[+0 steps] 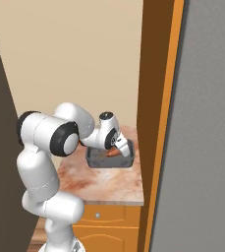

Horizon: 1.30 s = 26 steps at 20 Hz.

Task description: Take the garlic and sweet potato out of the freezer and place them in the tupperware container on the counter. Then put the tupperware containing the vegetables back in the freezer.

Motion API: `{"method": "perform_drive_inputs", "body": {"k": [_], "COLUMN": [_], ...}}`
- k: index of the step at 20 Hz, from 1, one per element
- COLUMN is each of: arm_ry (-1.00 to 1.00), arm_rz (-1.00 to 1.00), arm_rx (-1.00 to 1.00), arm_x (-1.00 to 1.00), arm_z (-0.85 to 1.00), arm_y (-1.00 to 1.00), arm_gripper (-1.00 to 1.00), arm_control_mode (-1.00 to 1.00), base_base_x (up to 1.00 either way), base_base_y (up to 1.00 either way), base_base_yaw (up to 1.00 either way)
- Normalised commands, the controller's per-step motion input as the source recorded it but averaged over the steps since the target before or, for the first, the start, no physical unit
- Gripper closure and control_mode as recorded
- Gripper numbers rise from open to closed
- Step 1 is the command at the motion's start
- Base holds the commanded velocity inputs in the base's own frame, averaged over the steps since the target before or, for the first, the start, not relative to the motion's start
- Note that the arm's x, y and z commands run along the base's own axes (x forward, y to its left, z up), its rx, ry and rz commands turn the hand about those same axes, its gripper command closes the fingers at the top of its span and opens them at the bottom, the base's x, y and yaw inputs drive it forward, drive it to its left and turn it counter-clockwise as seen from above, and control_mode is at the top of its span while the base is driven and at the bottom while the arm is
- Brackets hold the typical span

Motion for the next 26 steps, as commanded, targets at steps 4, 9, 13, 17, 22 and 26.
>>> {"method": "perform_drive_inputs", "body": {"k": [4, 9, 13, 17, 22, 26], "arm_ry": [-0.04, -0.04, 0.00, 0.00, 0.00, 0.00], "arm_rz": [0.00, 0.00, 0.00, 0.00, -0.17, -0.56], "arm_rx": [0.00, 0.00, 0.00, 0.00, 0.17, 0.37], "arm_x": [-0.03, 0.00, -0.01, -0.19, -0.34, -0.39], "arm_z": [0.04, 0.34, 0.46, 0.73, 0.86, 0.27], "arm_y": [0.00, 0.00, 0.00, 0.02, 0.25, 0.29], "arm_gripper": [-1.00, -1.00, -1.00, -1.00, -1.00, -1.00], "arm_control_mode": [-1.00, -1.00, -1.00, -1.00, -1.00, -1.00], "base_base_x": [0.00, 0.00, 0.00, 0.00, 0.00, 0.00], "base_base_y": [0.00, 0.00, 0.00, 0.00, 0.00, 0.00], "base_base_yaw": [0.00, 0.00, 0.00, 0.00, 0.00, 0.00]}}
